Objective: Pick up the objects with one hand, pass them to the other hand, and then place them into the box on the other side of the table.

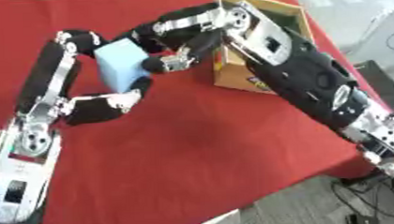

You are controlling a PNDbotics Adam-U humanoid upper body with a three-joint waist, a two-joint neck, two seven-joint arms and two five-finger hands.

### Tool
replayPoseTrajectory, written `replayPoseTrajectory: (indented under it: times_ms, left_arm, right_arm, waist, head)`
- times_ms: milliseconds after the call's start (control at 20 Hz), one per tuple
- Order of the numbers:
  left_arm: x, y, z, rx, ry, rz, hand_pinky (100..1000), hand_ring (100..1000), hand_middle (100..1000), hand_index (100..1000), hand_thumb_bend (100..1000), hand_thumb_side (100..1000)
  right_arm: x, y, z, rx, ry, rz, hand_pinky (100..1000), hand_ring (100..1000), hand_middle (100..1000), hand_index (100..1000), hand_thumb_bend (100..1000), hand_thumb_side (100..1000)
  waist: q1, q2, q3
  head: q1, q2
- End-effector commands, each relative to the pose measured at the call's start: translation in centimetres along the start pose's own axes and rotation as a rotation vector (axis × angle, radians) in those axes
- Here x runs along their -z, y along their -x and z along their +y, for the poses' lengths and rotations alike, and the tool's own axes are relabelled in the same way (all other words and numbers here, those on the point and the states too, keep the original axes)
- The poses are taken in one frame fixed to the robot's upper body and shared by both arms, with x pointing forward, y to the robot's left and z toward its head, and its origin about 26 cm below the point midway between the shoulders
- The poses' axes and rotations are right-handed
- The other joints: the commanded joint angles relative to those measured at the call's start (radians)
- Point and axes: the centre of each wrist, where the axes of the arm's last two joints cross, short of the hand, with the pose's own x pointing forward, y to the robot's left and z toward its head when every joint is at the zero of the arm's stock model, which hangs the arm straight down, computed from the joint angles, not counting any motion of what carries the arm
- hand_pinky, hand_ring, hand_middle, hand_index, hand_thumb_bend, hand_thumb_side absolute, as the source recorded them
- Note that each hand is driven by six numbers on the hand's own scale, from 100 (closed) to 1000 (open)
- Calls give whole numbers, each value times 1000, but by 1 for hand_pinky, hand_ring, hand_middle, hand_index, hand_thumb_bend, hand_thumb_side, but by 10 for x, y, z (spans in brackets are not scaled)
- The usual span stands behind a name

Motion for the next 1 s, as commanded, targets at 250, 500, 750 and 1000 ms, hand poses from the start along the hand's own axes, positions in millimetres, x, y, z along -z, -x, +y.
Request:
replayPoseTrajectory:
  times_ms: [250, 500, 750, 1000]
  left_arm:
    - [9, -10, -4, -36, -37, -1, 656, 587, 470, 541, 100, 301]
    - [7, -8, -4, -57, -54, 14, 663, 596, 484, 582, 100, 327]
    - [6, -6, -5, -66, -71, 34, 667, 603, 493, 613, 100, 354]
    - [6, -6, -6, -59, -67, 37, 674, 615, 505, 625, 100, 337]
  right_arm:
    - [16, -27, 2, -36, -40, -114, 943, 955, 467, 584, 100, 473]
    - [15, -28, 1, -14, -38, -119, 925, 934, 443, 545, 100, 461]
    - [14, -29, 1, -3, -34, -121, 909, 920, 445, 493, 100, 444]
    - [13, -28, 0, 6, -29, -113, 901, 910, 445, 476, 100, 425]
  waist:
    - [1, -22, -3]
    - [1, -23, -5]
    - [2, -23, -6]
    - [2, -23, -6]
  head:
    - [-6, 2]
    - [-6, 3]
    - [-7, 6]
    - [-7, 4]
